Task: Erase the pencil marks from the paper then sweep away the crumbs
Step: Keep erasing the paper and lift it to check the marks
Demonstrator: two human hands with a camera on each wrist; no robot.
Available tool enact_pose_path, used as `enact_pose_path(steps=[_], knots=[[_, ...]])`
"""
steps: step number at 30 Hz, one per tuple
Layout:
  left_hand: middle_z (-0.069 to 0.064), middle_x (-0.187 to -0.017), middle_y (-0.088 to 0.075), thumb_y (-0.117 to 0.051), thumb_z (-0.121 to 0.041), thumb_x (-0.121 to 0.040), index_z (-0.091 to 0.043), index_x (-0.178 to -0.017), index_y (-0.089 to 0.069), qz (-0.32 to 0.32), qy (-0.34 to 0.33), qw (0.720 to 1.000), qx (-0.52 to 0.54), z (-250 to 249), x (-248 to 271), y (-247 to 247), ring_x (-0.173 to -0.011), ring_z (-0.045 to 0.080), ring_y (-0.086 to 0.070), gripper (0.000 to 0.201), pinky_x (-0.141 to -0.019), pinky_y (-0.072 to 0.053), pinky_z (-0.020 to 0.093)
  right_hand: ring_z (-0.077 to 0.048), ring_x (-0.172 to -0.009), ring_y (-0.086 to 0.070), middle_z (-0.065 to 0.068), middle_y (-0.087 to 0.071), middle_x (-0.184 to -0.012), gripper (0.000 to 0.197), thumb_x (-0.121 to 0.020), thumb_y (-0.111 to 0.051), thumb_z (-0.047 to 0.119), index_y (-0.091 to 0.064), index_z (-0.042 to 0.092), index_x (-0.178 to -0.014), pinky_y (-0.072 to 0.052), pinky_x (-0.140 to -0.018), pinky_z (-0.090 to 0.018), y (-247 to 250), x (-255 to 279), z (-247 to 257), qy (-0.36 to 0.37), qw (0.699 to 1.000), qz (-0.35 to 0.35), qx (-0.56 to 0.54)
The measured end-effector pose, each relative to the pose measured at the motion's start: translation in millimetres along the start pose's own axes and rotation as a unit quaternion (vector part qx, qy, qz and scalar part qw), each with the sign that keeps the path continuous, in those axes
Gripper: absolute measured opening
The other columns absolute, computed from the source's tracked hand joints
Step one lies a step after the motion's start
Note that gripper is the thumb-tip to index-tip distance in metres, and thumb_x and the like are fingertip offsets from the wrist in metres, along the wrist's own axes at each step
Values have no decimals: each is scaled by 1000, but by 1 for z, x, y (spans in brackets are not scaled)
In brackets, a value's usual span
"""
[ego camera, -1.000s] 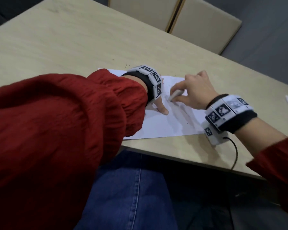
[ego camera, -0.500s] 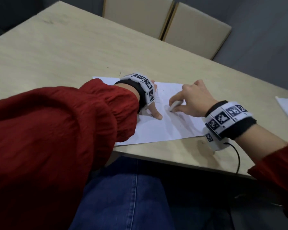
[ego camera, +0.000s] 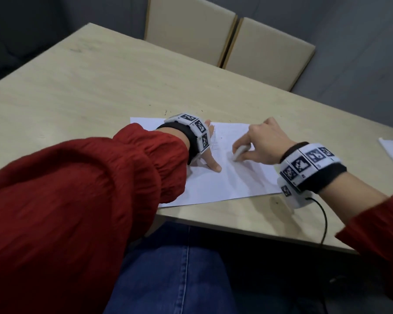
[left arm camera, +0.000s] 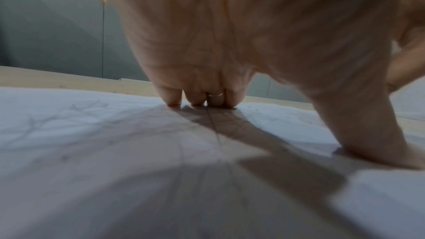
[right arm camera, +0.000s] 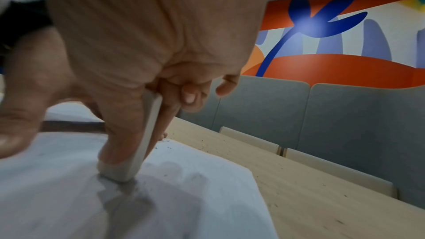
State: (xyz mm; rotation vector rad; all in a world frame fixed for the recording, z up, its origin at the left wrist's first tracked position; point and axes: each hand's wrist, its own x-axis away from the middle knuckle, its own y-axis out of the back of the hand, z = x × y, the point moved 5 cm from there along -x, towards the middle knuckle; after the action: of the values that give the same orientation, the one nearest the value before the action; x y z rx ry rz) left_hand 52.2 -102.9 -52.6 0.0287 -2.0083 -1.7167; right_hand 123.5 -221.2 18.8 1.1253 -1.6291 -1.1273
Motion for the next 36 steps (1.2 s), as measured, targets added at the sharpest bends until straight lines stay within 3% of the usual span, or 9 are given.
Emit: enact_pose_path(steps=[4, 7, 11, 19, 22, 26, 31, 33, 36], knots=[[5, -159, -10, -49, -98, -30, -13, -153, -8, 3, 10, 1000, -3, 3, 0, 1, -142, 32, -21, 155, -112, -28, 52, -12, -73, -53, 15, -60, -70, 13, -82, -62, 25, -72, 33, -88, -17, -78, -32, 14, -38, 7, -21, 999, -45, -18], [4, -162, -2, -61, -91, -49, -15, -154, -3, 9, 16, 1000, -5, 4, 3, 1, -146, 30, -15, 142, -115, -24, 50, -15, -78, -54, 12, -68, -79, 15, -82, -60, 24, -72, 31, -88, -17, -78, -30, 12, -41, 2, -44, 997, -63, -28], [6, -162, 12, -62, -84, -59, -12, -154, 7, 18, 10, 1000, -22, 1, 6, 3, -149, 28, -5, 139, -119, -16, 47, -11, -71, -48, 20, -50, -59, 11, -78, -67, 28, -72, 35, -86, -21, -81, -31, -3, 6, -11, -33, 999, -7, -15], [5, -162, 15, -64, -81, -61, -12, -154, 9, 32, 10, 999, -7, 1, 4, 2, -150, 27, 1, 137, -120, -12, 49, -4, -63, -47, 18, -58, -68, 15, -75, -75, 28, -66, 39, -81, -35, -68, -24, -15, 35, -22, -61, 979, 146, -130], [6, -163, 3, -62, -85, -59, -11, -155, -2, 18, -1, 1000, -23, 2, 5, 4, -149, 28, -9, 135, -117, -20, 51, -11, -70, -53, 15, -58, -71, 15, -78, -69, 17, -65, 32, -80, -41, -62, -23, -23, 34, -29, -114, 956, 92, -254], [8, -159, -18, -42, -77, -83, -9, -151, -25, -7, 5, 1000, -10, 5, 2, 9, -143, 29, -27, 97, -114, -26, 46, -21, -89, -53, 1, -54, -94, 20, -83, -70, 25, -56, 21, -97, -48, -78, -33, -48, 35, -35, -208, 920, 68, -324], [10, -111, -63, -61, -58, -83, -11, -95, -57, -64, -3, 998, -21, 17, 3, 25, -92, 30, -60, 49, -83, -51, 40, -22, -92, -53, 2, -53, -91, 25, -86, -68, 27, -50, 19, -102, -48, -85, -37, -47, 27, -46, -256, 898, 92, -347], [8, -104, -65, -75, -57, -72, -8, -101, -59, -74, 18, 997, 18, 24, 7, 33, -92, 28, -61, 59, -80, -52, 37, -22, -91, -54, 0, -56, -92, 20, -86, -66, 21, -51, 18, -99, -49, -78, -35, -40, 19, -47, -260, 901, 97, -334], [6, -130, -60, -90, -51, -53, -9, -139, -47, -76, 59, 991, 93, 37, 11, 42, -117, 27, -58, 105, -98, -49, 38, -24, -99, -53, -4, -55, -106, 23, -81, -67, 23, -55, 20, -100, -41, -72, -29, -33, 11, -53, -289, 913, 92, -273]])
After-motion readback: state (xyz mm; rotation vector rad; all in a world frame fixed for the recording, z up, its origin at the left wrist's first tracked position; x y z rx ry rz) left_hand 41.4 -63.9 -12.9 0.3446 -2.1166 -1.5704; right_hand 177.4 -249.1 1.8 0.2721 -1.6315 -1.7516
